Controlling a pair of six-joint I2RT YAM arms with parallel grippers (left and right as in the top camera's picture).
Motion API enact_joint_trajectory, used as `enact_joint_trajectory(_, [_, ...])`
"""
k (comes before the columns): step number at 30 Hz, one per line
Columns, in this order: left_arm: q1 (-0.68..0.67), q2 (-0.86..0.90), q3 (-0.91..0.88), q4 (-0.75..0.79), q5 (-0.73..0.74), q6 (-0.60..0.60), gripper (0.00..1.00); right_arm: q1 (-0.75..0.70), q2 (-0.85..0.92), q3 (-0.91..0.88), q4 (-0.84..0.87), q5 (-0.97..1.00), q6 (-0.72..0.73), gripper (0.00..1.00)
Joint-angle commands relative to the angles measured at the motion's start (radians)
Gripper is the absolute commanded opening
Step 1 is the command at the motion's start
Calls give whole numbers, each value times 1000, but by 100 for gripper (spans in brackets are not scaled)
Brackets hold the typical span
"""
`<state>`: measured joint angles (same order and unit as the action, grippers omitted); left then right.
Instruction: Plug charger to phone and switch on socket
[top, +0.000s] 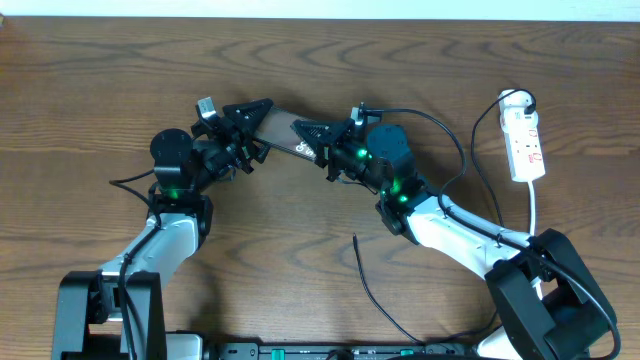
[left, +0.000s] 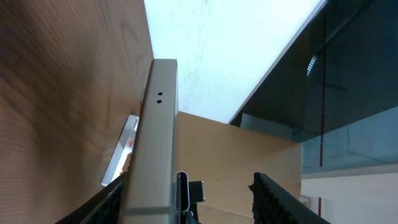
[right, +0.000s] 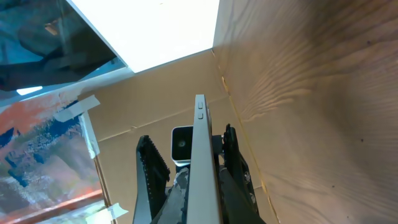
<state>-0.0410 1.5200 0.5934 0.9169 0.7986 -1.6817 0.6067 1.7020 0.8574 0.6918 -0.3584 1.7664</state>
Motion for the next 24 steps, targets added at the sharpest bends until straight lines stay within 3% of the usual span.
enact_joint_trajectory(1, [-2, -13, -2, 6, 5, 32, 54, 27, -5, 22, 11, -10, 13, 1])
enact_joint_trajectory(7, [-2, -13, -2, 6, 12, 48, 35, 43, -5, 22, 8, -10, 13, 1])
enact_joint_trajectory(24, [-2, -13, -2, 5, 1, 116, 30, 74, -5, 22, 8, -10, 13, 1])
